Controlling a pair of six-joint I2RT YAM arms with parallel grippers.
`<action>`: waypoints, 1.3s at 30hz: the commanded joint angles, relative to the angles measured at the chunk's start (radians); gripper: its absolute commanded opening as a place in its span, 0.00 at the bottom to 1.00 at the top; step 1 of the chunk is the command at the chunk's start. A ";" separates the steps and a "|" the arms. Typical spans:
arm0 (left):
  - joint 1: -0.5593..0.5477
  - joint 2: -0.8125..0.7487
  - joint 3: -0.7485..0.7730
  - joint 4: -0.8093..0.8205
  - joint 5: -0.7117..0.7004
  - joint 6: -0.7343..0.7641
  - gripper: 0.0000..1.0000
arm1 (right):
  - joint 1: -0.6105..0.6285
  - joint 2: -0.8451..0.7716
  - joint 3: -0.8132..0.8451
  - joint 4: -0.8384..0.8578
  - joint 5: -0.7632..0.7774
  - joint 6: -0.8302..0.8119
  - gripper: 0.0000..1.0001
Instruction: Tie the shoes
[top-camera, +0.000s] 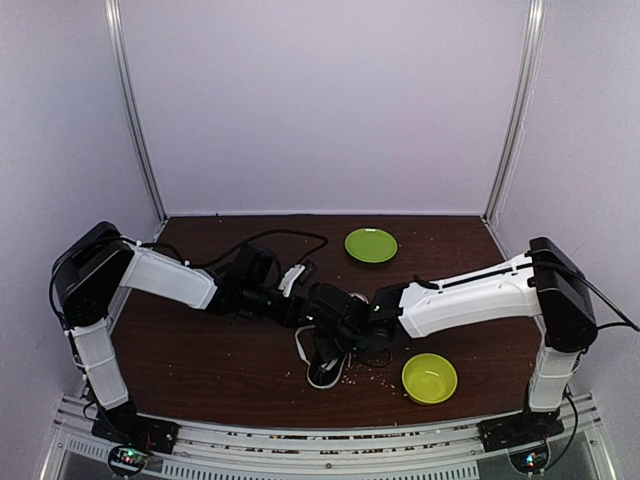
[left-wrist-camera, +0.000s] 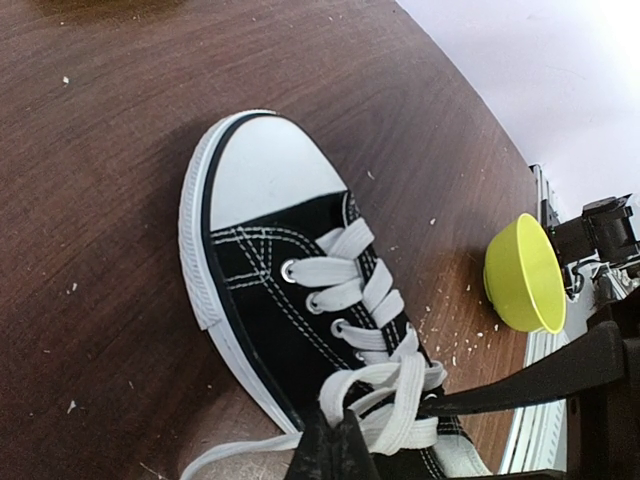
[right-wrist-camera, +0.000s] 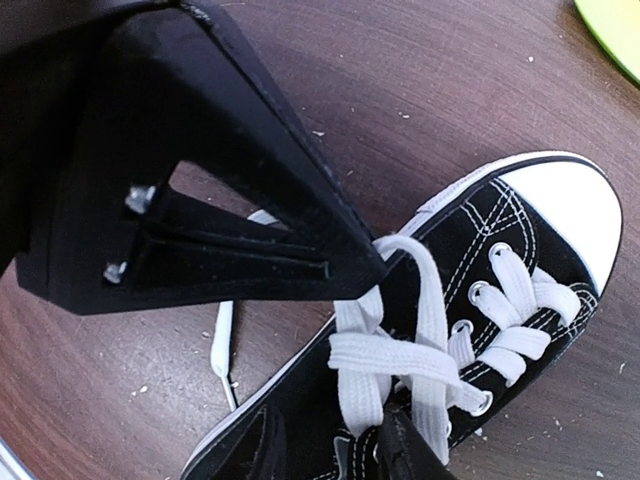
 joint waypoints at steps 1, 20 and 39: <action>0.006 0.012 -0.003 0.055 0.016 -0.003 0.00 | -0.011 0.023 0.035 -0.033 0.065 0.012 0.32; 0.006 -0.003 -0.022 0.075 -0.020 -0.020 0.00 | -0.041 -0.061 -0.041 -0.056 0.118 0.032 0.00; 0.018 -0.011 -0.028 -0.005 -0.161 -0.037 0.00 | -0.064 -0.199 -0.239 0.006 0.030 0.076 0.00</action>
